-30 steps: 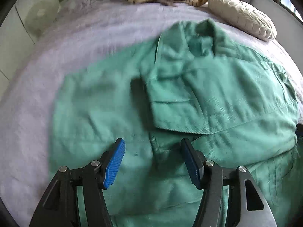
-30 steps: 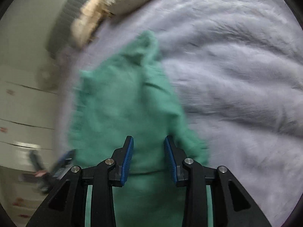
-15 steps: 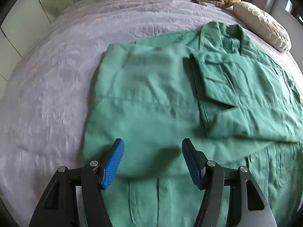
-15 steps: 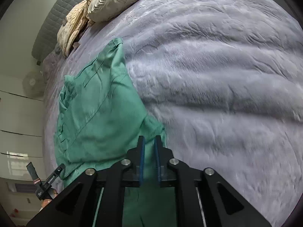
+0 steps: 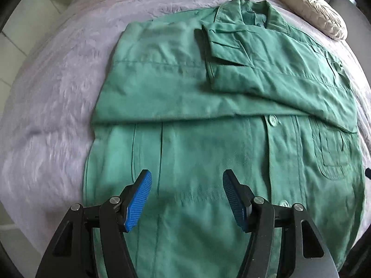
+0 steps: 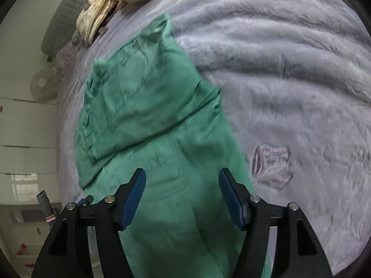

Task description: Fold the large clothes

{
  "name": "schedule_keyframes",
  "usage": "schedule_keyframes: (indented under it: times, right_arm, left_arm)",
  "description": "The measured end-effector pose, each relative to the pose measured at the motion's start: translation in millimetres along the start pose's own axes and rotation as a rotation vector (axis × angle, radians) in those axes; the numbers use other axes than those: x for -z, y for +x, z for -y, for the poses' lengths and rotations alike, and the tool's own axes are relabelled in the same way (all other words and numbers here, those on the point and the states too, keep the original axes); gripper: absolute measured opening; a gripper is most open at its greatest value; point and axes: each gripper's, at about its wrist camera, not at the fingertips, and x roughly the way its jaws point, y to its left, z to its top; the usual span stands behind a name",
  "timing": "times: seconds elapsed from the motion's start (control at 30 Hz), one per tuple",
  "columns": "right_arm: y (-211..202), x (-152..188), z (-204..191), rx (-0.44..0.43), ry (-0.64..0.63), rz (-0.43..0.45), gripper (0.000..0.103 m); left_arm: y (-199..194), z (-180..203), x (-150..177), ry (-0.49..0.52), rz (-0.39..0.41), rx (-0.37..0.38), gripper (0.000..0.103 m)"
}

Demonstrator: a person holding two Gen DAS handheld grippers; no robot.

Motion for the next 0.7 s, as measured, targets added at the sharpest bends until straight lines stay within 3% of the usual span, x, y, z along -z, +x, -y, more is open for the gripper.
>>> schedule_keyframes:
  times: [0.03, 0.07, 0.13, 0.27, 0.3, 0.33, 0.7]
  right_arm:
    - [-1, 3, -1, -0.003, -0.005, -0.009, 0.078]
    - [-2, 7, -3, -0.004, -0.010, -0.017, 0.079]
    - [-6, 12, -4, 0.003, -0.020, -0.031, 0.080]
    - [-13, 22, -3, 0.011, -0.041, -0.057, 0.087]
    - [-14, 24, -3, 0.013, -0.048, -0.065, 0.092]
    - [-15, 26, -4, 0.015, -0.060, -0.072, 0.103]
    - [-9, 47, -34, -0.054, -0.190, -0.209, 0.103]
  left_arm:
    - [-4, 1, 4, -0.008, 0.001, -0.008, 0.095]
    - [-11, 3, 9, -0.018, 0.016, -0.022, 0.103]
    - [-25, 10, 22, -0.019, 0.046, -0.035, 0.103]
    - [-39, 18, 31, -0.034, 0.028, -0.029, 0.103]
    - [-42, 18, 32, -0.036, 0.025, -0.030, 0.103]
    - [-47, 21, 36, -0.039, 0.023, -0.035, 0.103]
    - [-70, 31, 60, -0.041, 0.011, -0.049, 0.103]
